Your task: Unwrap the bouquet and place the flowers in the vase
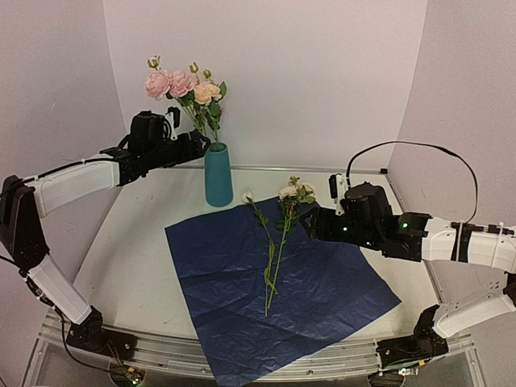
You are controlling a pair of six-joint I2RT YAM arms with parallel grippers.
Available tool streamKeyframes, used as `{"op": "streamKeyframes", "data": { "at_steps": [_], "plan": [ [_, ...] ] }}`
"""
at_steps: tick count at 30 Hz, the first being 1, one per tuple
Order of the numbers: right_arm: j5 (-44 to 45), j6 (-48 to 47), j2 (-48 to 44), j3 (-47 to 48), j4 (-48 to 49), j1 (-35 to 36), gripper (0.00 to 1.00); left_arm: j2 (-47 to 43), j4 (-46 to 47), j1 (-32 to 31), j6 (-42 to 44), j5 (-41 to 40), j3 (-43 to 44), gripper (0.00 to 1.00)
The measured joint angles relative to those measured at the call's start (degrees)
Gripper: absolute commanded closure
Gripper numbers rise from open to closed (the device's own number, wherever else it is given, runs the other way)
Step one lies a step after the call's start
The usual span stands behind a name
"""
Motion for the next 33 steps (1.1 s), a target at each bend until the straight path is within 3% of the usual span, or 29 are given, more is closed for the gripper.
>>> {"op": "streamKeyframes", "data": {
  "at_steps": [14,22,33],
  "plan": [
    [-1.7,1.6,7.8,14.4,-8.1,-0.6,0.31,-6.8,-2.9,-3.8,-6.3,4.5,-8.6,0.18],
    [-5.0,2.1,12.0,19.1,-11.1,-0.7,0.3,-5.5,-3.5,-11.1,-7.1,6.0,-9.6,0.17],
    [-5.4,3.5,20.9,24.4,-15.7,-0.8,0.42,-2.4,-4.1,-11.8,-7.4,6.1,-11.2,0.18]
  ]
}}
